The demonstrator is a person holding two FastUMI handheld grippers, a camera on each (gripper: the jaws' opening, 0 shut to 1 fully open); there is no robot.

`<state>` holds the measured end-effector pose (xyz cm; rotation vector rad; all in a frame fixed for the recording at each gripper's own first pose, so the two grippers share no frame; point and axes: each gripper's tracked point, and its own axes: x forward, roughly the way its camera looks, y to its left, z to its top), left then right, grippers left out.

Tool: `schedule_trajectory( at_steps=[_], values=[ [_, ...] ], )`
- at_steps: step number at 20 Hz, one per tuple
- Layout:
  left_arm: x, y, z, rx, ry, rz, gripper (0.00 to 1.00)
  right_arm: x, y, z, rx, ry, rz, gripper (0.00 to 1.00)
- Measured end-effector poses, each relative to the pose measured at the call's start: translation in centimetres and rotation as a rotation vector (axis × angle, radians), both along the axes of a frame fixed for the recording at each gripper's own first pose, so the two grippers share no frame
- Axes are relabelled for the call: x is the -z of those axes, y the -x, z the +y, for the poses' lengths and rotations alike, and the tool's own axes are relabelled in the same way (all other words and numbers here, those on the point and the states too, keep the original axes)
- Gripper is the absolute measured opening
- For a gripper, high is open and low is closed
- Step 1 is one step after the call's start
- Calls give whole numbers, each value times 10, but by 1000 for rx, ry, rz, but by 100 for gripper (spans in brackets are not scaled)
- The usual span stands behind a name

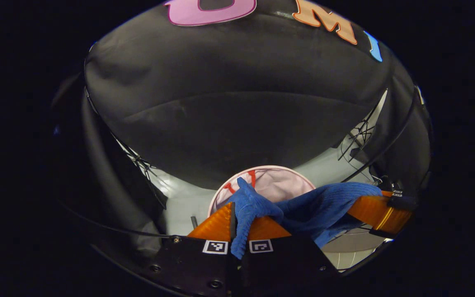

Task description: Grasp the clothes on the hanger with both hands and then place them into the laundry hamper below.

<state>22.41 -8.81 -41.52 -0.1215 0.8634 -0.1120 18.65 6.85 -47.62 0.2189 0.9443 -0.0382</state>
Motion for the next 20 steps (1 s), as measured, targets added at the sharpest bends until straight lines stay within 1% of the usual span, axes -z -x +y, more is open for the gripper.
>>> schedule_trajectory(
  at_steps=[2,4,7,9,11,13,15,16,17,19,20],
  values=[
    [22,2,1,8,19,47,5,17,3,0,14,-4,37,2],
    [37,6,1,1,20,92,5,34,7,-4,37,13,70,2],
    [51,9,-5,-1,54,151,5,54,14,-5,65,57,124,2],
    [63,14,-7,1,66,196,6,59,15,-10,86,71,149,2],
    [66,14,-8,-3,71,221,7,59,16,-10,84,86,162,2],
    [64,18,-10,9,75,238,8,58,20,-6,84,77,171,3],
    [56,15,-9,23,75,218,13,50,19,-6,90,81,162,11],
    [52,15,-10,38,63,208,22,43,19,-8,90,97,153,27],
    [43,17,-7,52,46,194,41,38,19,-12,85,110,145,43],
    [42,23,7,53,-8,188,80,24,23,-6,69,118,132,65],
    [34,28,9,52,-2,193,100,19,24,-5,61,118,127,77]
  ],
)
